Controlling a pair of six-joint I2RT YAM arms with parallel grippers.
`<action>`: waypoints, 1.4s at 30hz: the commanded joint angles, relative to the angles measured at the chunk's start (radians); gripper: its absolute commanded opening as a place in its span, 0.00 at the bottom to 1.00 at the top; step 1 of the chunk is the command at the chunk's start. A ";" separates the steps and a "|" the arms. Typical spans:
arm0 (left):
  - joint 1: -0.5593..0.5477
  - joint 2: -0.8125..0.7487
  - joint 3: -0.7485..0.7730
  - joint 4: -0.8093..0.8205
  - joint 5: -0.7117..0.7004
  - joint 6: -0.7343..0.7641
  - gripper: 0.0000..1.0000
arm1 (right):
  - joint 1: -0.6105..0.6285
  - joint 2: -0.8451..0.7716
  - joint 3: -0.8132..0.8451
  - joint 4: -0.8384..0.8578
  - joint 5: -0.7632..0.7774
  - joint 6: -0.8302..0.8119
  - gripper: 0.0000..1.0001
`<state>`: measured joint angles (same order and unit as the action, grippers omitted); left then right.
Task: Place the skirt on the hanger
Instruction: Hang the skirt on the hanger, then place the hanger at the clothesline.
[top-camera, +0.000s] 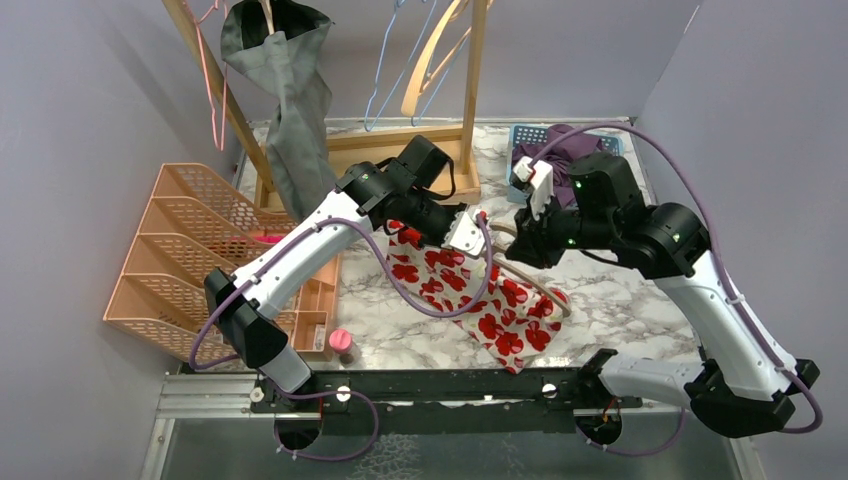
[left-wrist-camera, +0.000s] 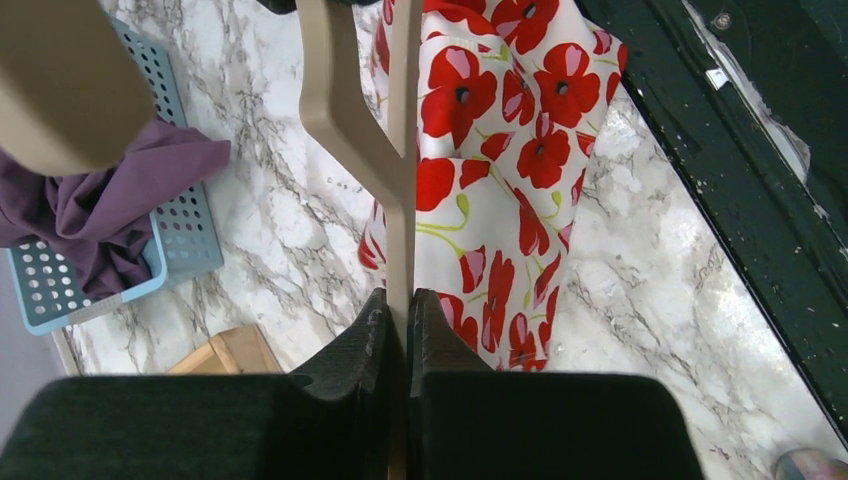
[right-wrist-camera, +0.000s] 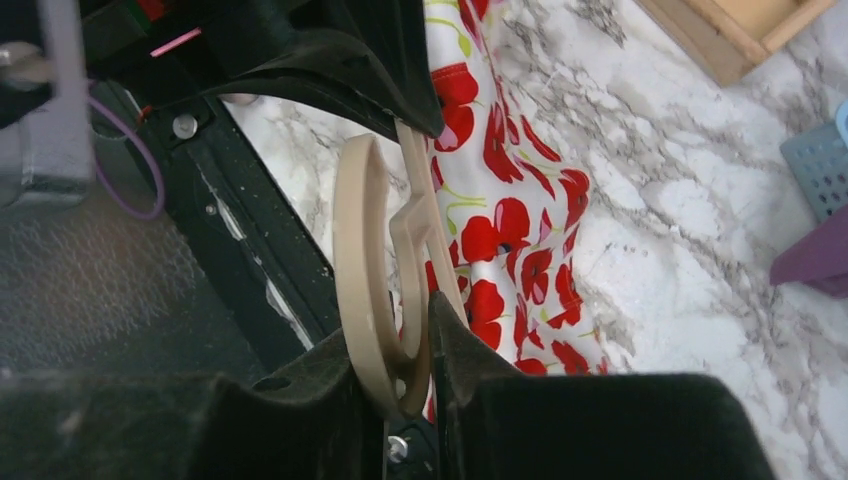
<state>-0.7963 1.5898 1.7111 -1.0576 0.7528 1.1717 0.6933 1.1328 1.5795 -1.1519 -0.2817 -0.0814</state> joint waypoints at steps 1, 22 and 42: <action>-0.001 -0.027 0.022 -0.036 0.018 0.062 0.00 | -0.003 -0.074 -0.037 0.132 -0.069 0.011 0.39; 0.253 -0.264 -0.044 -0.035 0.246 0.068 0.00 | -0.003 -0.418 -0.418 0.393 0.189 -0.094 0.76; 0.295 -0.374 -0.113 -0.025 0.268 0.004 0.00 | -0.004 -0.350 -0.473 0.354 -0.010 -0.224 0.09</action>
<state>-0.5110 1.2587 1.6085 -1.1103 0.9539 1.2076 0.6926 0.7956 1.0996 -0.7895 -0.1970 -0.2871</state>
